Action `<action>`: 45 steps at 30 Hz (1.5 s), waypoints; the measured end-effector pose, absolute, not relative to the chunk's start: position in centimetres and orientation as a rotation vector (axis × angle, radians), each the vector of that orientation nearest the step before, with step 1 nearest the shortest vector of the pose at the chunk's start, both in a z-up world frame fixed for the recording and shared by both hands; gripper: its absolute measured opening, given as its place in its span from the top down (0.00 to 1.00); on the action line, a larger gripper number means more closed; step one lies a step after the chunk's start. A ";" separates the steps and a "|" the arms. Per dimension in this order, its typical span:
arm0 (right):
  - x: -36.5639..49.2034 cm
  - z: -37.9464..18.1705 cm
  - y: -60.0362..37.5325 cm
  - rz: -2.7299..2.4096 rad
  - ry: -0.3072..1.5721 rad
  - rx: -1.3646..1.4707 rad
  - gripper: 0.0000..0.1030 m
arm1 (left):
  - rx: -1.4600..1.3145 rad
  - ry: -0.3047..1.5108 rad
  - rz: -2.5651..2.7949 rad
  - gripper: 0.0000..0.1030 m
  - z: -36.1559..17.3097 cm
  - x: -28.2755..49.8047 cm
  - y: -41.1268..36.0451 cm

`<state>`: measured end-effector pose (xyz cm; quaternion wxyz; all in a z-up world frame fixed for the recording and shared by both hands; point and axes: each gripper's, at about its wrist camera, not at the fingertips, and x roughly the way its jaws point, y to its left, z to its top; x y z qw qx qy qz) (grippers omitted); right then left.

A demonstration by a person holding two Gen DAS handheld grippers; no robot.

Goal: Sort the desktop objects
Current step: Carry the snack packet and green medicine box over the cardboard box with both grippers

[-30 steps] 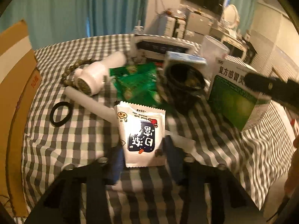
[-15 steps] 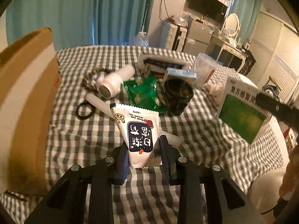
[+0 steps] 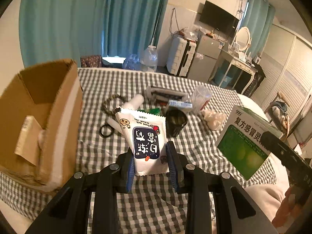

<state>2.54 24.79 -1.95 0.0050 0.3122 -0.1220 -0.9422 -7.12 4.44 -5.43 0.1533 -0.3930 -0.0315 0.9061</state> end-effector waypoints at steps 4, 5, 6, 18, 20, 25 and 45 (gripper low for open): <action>3.1 0.1 22.2 -2.939 -0.297 0.935 0.25 | -1.115 -0.065 2.668 0.71 -3.6 -6.3 3.2; 3.2 0.8 21.4 -2.932 -0.278 0.910 0.25 | -1.108 -0.080 2.676 0.71 -3.0 -6.1 2.6; 3.3 1.4 20.5 -2.922 -0.260 0.890 0.25 | -1.101 -0.085 2.687 0.71 -2.6 -6.0 2.1; 3.3 4.7 10.5 -2.820 -0.087 0.758 0.25 | -1.053 -0.209 2.836 0.71 0.1 -5.9 -6.8; 2.8 4.9 9.0 -2.794 -0.076 0.755 0.25 | -1.053 -0.224 2.855 0.71 0.5 -6.1 -8.5; 1.7 5.2 5.9 -2.753 -0.051 0.744 0.25 | -1.021 -0.202 2.916 0.71 1.4 -6.5 -11.7; -7.6 2.9 -2.6 -2.611 -0.057 0.843 0.25 | -1.190 -0.258 2.910 0.71 -3.3 -10.0 -16.8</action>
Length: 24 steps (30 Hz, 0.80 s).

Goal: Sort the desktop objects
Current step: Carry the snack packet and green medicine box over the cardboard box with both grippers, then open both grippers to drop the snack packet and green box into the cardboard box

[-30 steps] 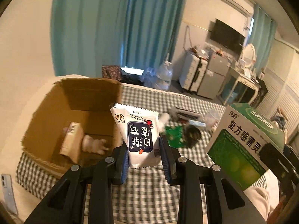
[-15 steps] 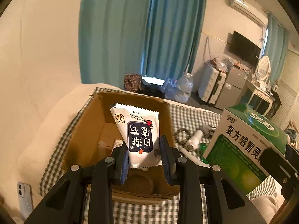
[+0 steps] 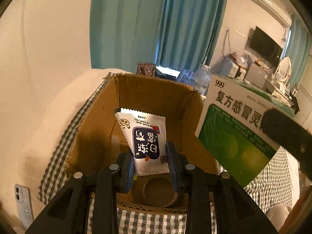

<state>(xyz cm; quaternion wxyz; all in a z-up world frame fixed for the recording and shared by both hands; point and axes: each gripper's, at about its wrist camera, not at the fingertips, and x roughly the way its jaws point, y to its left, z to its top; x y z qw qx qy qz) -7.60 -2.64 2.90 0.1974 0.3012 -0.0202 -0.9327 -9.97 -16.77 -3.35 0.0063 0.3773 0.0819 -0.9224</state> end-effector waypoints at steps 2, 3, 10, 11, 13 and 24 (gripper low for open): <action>-8.4 2.5 -3.0 -2.608 -0.060 0.861 0.25 | 1.199 0.273 -2.872 0.71 -3.9 -10.3 -17.0; -8.8 2.4 -3.1 -2.605 -0.068 0.861 0.25 | 1.210 0.276 -2.866 0.71 -4.0 -10.4 -17.2; -10.5 2.7 -2.7 -2.596 -0.126 0.831 0.20 | 1.216 0.302 -2.799 0.12 -4.9 -10.5 -17.8; -10.5 2.8 -2.5 -2.600 -0.137 0.829 0.19 | 1.214 0.306 -2.788 0.12 -5.0 -10.4 -17.8; -10.4 2.8 -1.6 -2.610 -0.174 0.827 0.19 | 1.207 0.266 -2.729 0.12 -5.1 -10.2 -17.9; -5.9 3.1 9.4 -2.795 -0.260 0.782 0.19 | 1.184 0.201 -2.786 0.11 -2.7 -8.2 -14.6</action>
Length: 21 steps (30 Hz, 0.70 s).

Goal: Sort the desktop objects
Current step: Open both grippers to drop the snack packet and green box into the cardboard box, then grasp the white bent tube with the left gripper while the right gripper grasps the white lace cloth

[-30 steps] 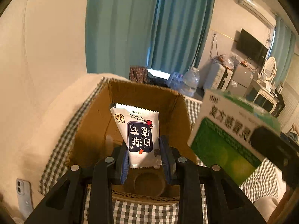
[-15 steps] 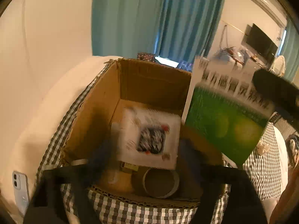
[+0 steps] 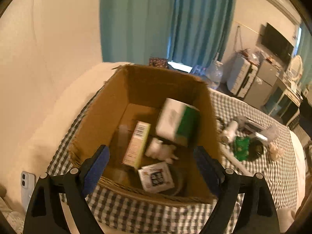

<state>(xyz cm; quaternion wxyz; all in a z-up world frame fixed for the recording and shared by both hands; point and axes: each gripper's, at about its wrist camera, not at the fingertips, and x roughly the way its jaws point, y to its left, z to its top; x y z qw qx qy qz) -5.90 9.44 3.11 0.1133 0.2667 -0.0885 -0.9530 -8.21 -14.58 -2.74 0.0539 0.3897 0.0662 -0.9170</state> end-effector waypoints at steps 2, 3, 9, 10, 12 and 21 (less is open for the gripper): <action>-4.2 2.5 12.4 -2.872 -0.232 0.778 0.19 | 1.175 0.191 -2.827 0.08 -2.2 -7.3 -12.7; -3.6 2.1 14.1 -2.908 -0.230 0.793 0.19 | 1.174 0.193 -2.842 0.08 -2.0 -7.1 -11.9; -0.6 0.1 22.2 -3.035 -0.294 0.836 0.19 | 1.257 0.229 -2.905 0.07 -2.3 -6.7 -5.9; -0.2 -0.3 23.4 -3.058 -0.288 0.841 0.19 | 1.273 0.224 -2.912 0.07 -2.5 -6.7 -4.8; -0.2 -0.8 24.7 -3.088 -0.286 0.852 0.19 | 1.300 0.193 -2.918 0.07 -3.0 -6.7 -2.3; -0.5 -5.0 29.9 -3.026 -0.530 0.904 0.19 | 1.417 0.045 -2.928 0.07 -7.7 -8.6 6.7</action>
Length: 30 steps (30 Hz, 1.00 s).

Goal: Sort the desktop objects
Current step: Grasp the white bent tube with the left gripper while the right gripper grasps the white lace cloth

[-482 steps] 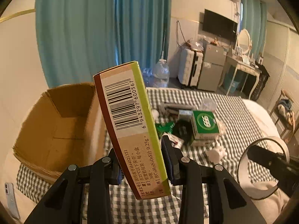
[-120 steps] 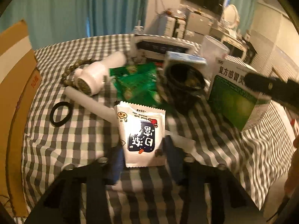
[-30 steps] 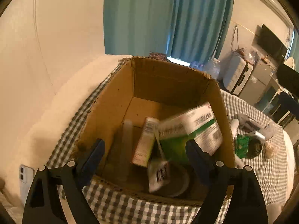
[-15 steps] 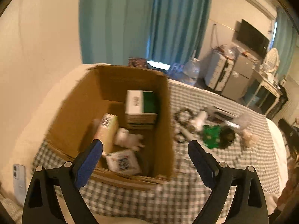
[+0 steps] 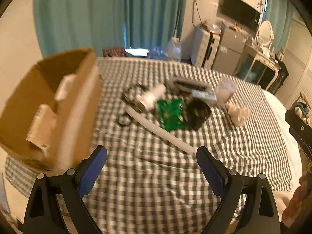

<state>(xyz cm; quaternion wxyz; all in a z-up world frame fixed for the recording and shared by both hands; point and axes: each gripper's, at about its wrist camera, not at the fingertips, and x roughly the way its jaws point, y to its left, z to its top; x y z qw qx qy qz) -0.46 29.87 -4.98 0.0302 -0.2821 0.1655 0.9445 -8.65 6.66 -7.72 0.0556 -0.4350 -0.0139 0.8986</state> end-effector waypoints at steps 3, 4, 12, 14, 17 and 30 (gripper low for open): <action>-1.1 -6.6 30.2 2.908 0.444 -0.907 0.19 | -1.374 -0.074 2.707 0.07 -9.6 -9.9 8.1; -1.3 -7.0 30.3 2.904 0.445 -0.916 0.19 | -1.391 -0.088 2.703 0.07 -10.3 -10.4 8.6; -4.3 -9.9 33.3 2.829 0.557 -1.001 0.19 | -1.466 -0.198 2.720 0.07 -14.2 -13.6 11.0; -5.5 -10.5 33.8 2.816 0.537 -1.017 0.19 | -1.503 -0.202 2.722 0.07 -15.4 -14.6 11.6; -7.4 -11.5 34.3 2.802 0.513 -1.042 0.19 | -1.536 -0.241 2.721 0.07 -16.7 -15.7 11.7; -15.2 -16.8 34.6 2.722 0.355 -1.296 0.69 | -1.557 -0.132 2.802 0.00 -20.0 -17.9 12.4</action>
